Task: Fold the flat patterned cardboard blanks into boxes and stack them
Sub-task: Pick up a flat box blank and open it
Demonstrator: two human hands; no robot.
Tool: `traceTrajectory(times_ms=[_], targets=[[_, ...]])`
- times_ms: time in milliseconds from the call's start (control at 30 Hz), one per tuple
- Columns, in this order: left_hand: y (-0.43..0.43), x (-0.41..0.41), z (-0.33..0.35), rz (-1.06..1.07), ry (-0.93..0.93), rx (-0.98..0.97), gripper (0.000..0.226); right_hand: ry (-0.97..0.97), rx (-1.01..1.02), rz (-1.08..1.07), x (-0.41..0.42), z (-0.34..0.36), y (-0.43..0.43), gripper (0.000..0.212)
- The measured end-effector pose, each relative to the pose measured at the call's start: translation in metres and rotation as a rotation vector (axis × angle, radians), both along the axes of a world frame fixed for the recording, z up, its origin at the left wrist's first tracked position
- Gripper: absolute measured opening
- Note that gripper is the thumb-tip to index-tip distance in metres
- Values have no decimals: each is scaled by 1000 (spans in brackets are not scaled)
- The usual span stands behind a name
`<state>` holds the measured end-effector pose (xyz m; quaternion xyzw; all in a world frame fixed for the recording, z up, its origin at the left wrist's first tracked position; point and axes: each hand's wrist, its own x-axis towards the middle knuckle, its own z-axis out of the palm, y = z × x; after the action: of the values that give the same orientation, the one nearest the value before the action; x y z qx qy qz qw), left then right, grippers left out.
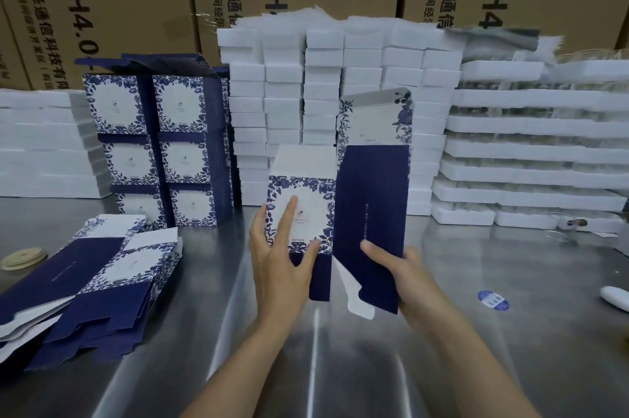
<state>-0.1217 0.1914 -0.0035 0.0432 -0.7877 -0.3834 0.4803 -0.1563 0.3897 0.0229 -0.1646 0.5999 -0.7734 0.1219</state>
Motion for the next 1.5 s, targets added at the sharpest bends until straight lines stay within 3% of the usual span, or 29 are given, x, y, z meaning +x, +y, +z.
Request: traceTrajectory(times_ms=[67, 167, 233, 333, 500, 633, 733, 900, 1133, 1300, 1400, 1500], targets=[[-11, -5, 4, -181, -2, 287, 84, 91, 52, -137, -4, 4, 9, 23], [-24, -9, 9, -416, -63, 742, 53, 113, 88, -214, -11, 4, 25, 13], [-28, -12, 7, -442, -102, 804, 39, 98, 106, -224, -13, 2, 27, 17], [-28, -10, 8, -492, -139, 843, 44, 46, 134, -271, -14, 1, 26, 45], [-26, -5, 8, -713, -411, 966, 54, 23, 212, -194, -17, -5, 24, 48], [-24, -2, 6, -753, -529, 956, 51, -33, 212, -135, -17, -5, 23, 44], [-23, 1, 7, -699, -476, 961, 44, -47, 186, -82, -15, -5, 24, 39], [-16, 3, 14, -641, -373, 899, 37, 4, 187, -174, -17, -3, 22, 28], [-9, 4, 21, -524, -200, 661, 21, 107, 158, -268, -15, 3, 21, 10], [3, 5, 16, -483, -119, 414, 26, 436, 346, -380, 0, 1, 2, 21], [19, 6, 10, -500, -210, 263, 32, 714, 690, -410, 13, -8, -18, 40], [37, 6, -1, -655, -280, 197, 42, 817, 877, -427, 23, -20, -36, 60]])
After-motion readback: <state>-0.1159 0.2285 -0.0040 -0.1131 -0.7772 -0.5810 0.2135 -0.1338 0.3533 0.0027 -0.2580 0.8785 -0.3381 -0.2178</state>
